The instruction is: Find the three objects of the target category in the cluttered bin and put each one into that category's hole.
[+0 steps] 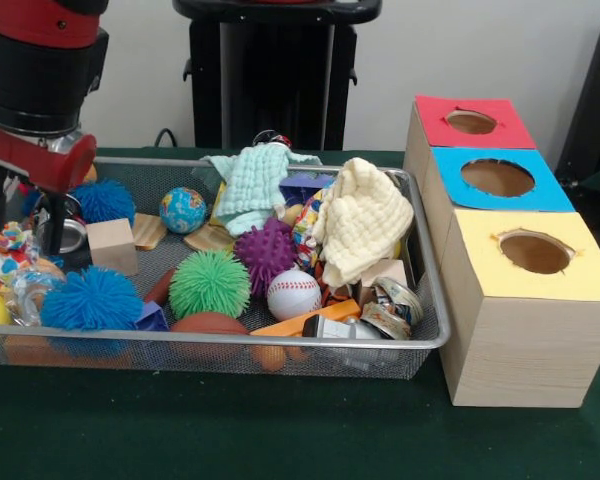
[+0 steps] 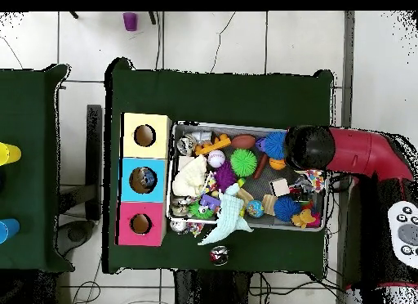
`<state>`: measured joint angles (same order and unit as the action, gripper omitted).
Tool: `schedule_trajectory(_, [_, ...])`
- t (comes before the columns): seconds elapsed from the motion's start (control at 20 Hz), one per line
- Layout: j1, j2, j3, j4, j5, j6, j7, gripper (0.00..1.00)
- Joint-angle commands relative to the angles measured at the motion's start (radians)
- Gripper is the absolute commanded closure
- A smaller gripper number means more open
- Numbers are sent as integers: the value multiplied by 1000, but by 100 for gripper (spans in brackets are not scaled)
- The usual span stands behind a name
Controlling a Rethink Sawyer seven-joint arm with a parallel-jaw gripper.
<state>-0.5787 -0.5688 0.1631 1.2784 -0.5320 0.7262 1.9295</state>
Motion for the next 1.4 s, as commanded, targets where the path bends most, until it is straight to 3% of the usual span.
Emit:
schedule_trajectory(0.05, [19, 118, 84, -53, -47, 28, -160, 0])
schedule_trajectory(0.4, [45, 131, 68, -37, -40, -3, -114, 0])
schedule_trajectory(0.85, [56, 193, 62, -95, -52, 13, -142, 0])
schedule_trajectory(1.4, [66, 151, 14, -46, -49, 26, -117, 0])
